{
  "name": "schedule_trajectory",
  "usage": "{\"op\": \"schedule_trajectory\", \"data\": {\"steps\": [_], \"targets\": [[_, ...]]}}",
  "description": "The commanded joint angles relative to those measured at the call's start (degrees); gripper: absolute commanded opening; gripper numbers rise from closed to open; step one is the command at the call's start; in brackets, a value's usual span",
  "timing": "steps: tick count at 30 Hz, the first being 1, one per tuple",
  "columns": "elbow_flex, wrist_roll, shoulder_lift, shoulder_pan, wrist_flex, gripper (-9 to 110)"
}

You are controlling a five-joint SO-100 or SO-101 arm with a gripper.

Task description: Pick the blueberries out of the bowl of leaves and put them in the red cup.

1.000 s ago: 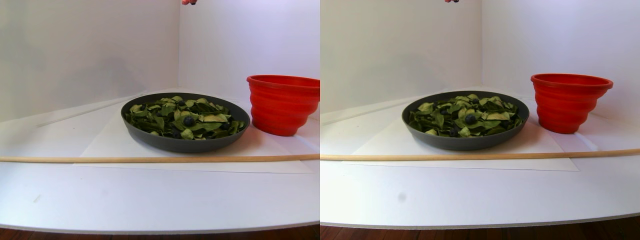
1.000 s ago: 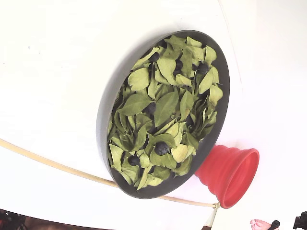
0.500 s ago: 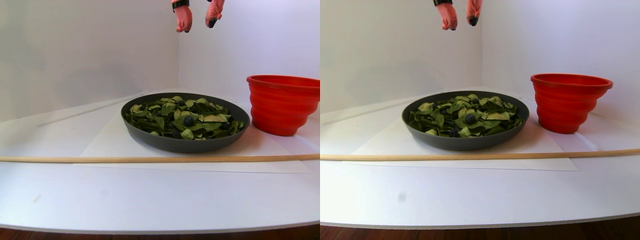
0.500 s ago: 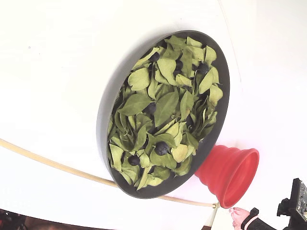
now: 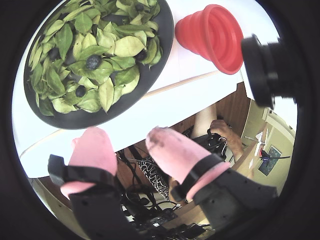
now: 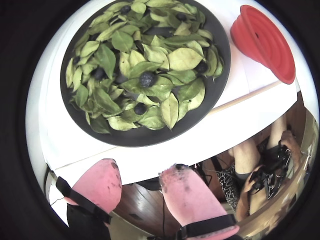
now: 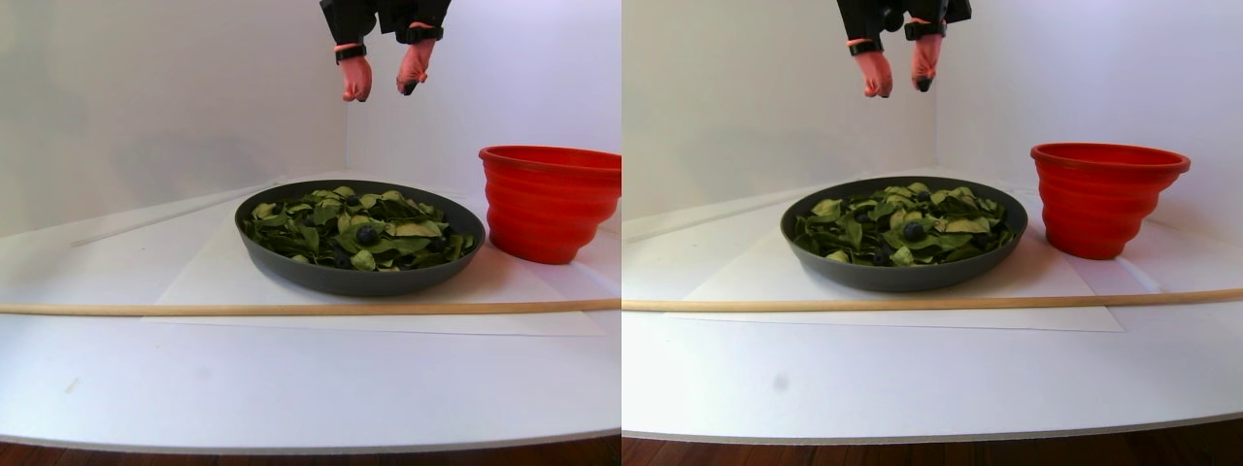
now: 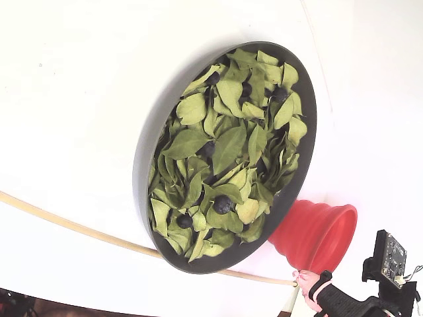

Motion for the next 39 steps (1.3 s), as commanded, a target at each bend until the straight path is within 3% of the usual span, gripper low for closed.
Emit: {"op": "schedule_trajectory", "data": {"steps": [1, 39], "targets": [[-0.53, -0.53, -0.62, 0.26, -2.99, 15], [-0.62, -0.79, -22.06, -1.41, -22.41, 17]]}}
